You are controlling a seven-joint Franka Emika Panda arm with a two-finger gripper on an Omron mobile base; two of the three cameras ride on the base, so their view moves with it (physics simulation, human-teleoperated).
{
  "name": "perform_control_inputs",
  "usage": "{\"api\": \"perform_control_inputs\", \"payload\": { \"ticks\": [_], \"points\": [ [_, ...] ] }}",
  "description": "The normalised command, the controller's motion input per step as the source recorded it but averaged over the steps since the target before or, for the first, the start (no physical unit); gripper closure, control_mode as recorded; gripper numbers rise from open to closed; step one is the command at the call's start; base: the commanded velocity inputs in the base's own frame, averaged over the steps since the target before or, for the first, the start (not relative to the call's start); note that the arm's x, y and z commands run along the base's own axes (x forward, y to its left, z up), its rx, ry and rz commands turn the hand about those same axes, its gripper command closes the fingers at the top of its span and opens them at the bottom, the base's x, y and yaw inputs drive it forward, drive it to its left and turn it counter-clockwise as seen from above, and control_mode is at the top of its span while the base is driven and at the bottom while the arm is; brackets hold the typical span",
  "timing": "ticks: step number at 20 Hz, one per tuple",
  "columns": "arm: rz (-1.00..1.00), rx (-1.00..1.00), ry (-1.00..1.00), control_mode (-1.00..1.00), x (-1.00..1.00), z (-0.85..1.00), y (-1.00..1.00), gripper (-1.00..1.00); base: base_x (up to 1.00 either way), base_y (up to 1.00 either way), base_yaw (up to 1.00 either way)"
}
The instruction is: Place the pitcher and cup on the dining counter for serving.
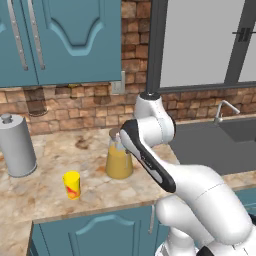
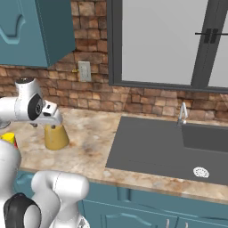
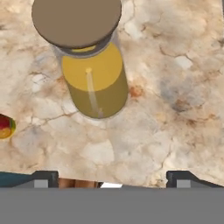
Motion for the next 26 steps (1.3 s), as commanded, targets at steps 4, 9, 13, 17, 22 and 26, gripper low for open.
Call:
{"api": "perform_control_inputs", "payload": {
  "ticks": [4, 9, 13, 17, 22, 26],
  "points": [
    [0.0, -0.01, 0.0, -1.0, 0.18, -0.34, 0.18, -1.0, 0.0, 0.0, 0.0],
    [0.0, -0.01, 0.0, -1.0, 0.38, -0.3, 0.05, -1.0, 0.0, 0.0, 0.0],
    [0.0, 0.0, 0.0, -1.0, 0.42, -0.24, 0.13, -1.0, 0.0, 0.0, 0.0],
    [0.0, 0.0, 0.0, -1.0, 0.39, -0.23, 0.24, -1.0, 0.0, 0.0, 0.0],
    [0.0, 0.0, 0.0, -1.0, 0.39, -0.29, 0.26, -1.0, 0.0, 0.0, 0.0],
    [0.0, 0.0, 0.0, -1.0, 0.29, -0.35, 0.06, 1.0, 0.0, 0.0, 0.0]
  ]
}}
